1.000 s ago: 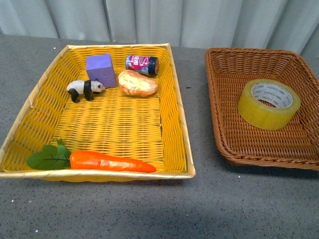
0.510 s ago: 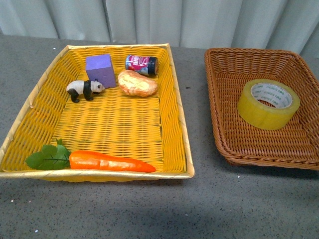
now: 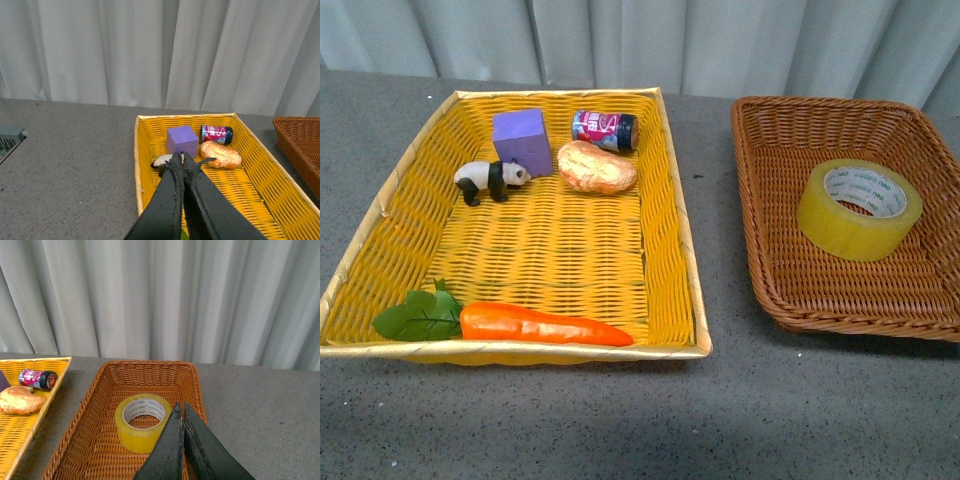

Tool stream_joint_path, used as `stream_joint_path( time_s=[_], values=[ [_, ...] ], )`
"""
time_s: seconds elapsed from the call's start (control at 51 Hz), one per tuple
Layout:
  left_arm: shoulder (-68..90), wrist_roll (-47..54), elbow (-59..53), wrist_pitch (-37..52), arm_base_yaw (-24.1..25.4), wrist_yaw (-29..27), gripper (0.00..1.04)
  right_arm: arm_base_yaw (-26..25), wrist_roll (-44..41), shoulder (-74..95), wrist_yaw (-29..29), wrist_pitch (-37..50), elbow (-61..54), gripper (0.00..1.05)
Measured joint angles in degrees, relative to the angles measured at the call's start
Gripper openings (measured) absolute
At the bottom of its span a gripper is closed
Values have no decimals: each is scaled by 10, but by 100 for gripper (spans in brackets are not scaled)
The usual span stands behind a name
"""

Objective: Move tape to another basket

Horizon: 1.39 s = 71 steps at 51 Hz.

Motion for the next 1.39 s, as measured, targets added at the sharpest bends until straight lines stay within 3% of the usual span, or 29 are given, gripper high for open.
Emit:
stream_joint_path(
  time_s=[0.804, 0.902, 1.0, 1.235, 1.314, 1.392],
  values=[
    [-180, 0, 0, -176, 0, 0, 4, 0, 0, -201, 0, -194, 0, 1],
    [-257, 0, 0, -266, 0, 0, 4, 0, 0, -224, 0, -216, 0, 1],
    [-270, 0, 0, -270, 0, -1, 4, 0, 0, -296, -2, -303, 0, 1],
    [-271, 0, 0, -271, 0, 0, 4, 0, 0, -311, -1, -308, 0, 1],
    [-271, 0, 0, -271, 0, 0, 14, 0, 0, -311, -1, -308, 0, 2],
    [-271, 0, 0, -271, 0, 0, 27, 0, 0, -311, -1, -308, 0, 14]
  ],
)
